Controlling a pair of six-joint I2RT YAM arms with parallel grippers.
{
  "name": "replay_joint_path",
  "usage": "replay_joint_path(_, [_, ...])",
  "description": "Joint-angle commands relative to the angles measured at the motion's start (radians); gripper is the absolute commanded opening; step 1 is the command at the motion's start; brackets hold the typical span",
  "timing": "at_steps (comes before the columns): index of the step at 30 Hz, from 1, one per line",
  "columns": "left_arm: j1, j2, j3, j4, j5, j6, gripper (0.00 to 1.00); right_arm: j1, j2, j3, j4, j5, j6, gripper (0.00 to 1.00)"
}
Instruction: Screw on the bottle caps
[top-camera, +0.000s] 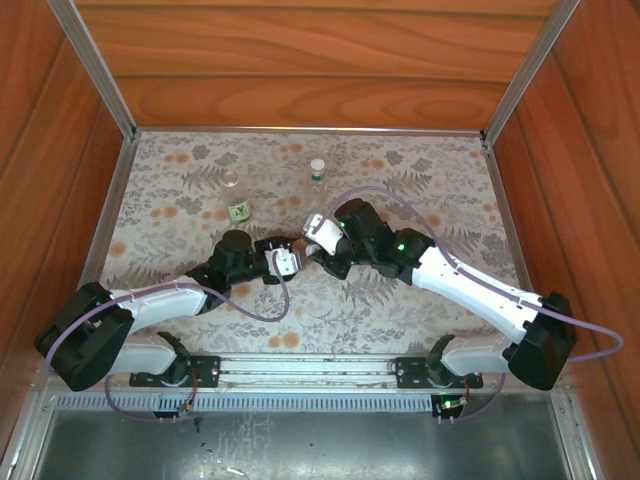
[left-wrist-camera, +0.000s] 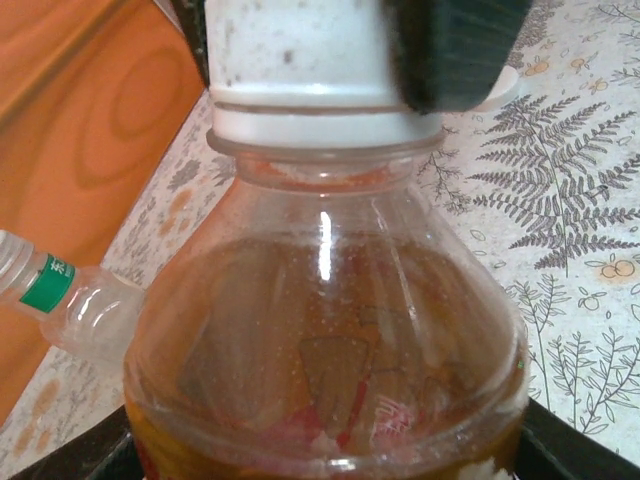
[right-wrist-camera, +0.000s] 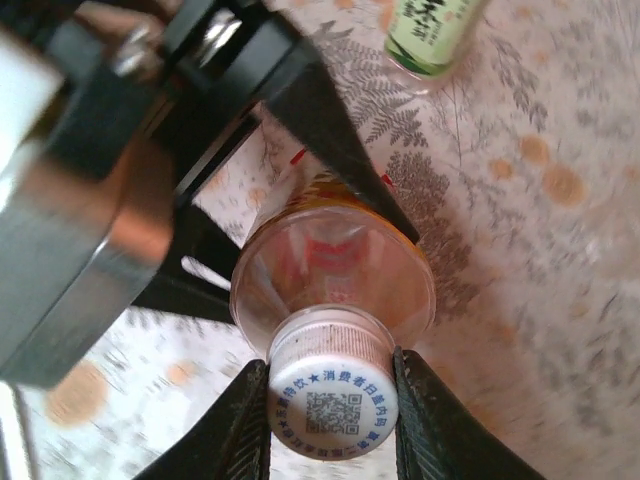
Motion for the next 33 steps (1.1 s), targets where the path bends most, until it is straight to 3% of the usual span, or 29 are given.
replay_joint_path(1, [-0.004,-0.003,-0.001,-0.004,0.017,0.034,0.61,-0.003,-0.02,0.014,0.109,-0.005,0.634,0.0])
replay_joint_path(4, [-0.005,0.004,0.003,-0.004,0.022,0.033,0.61,-0.006,-0.024,0.0,0.111,-0.077,0.805,0.0])
replay_joint_path(8, [-0.004,0.007,0.007,-0.004,0.023,0.033,0.61,-0.056,-0.031,0.012,-0.014,-0.065,0.942,0.0])
replay_joint_path(13, [-0.004,0.009,0.01,-0.006,0.02,0.03,0.61,-0.092,-0.047,-0.056,0.062,-0.177,1.053,0.03])
replay_joint_path(17, [-0.004,0.013,0.009,-0.005,0.022,0.027,0.61,-0.092,-0.076,-0.071,0.086,-0.147,0.915,0.23])
replay_joint_path(20, [-0.004,0.016,0.014,-0.005,0.026,-0.007,0.61,-0.092,-0.125,-0.089,0.111,-0.084,0.722,0.45])
replay_joint_path(23, [-0.001,0.011,0.035,-0.005,0.018,-0.15,0.61,-0.094,-0.194,-0.131,0.18,-0.058,0.477,0.76])
replay_joint_path(26, [0.019,-0.01,0.06,-0.005,0.077,-0.32,0.61,-0.097,-0.262,-0.171,0.237,0.038,0.426,0.79])
replay_joint_path(29, [0.045,-0.028,0.091,-0.005,0.124,-0.499,0.61,-0.099,-0.314,-0.204,0.316,0.043,0.396,0.78])
replay_joint_path(33, [0.046,-0.034,0.107,-0.004,0.166,-0.549,0.61,-0.1,-0.328,-0.25,0.436,0.029,0.421,0.76])
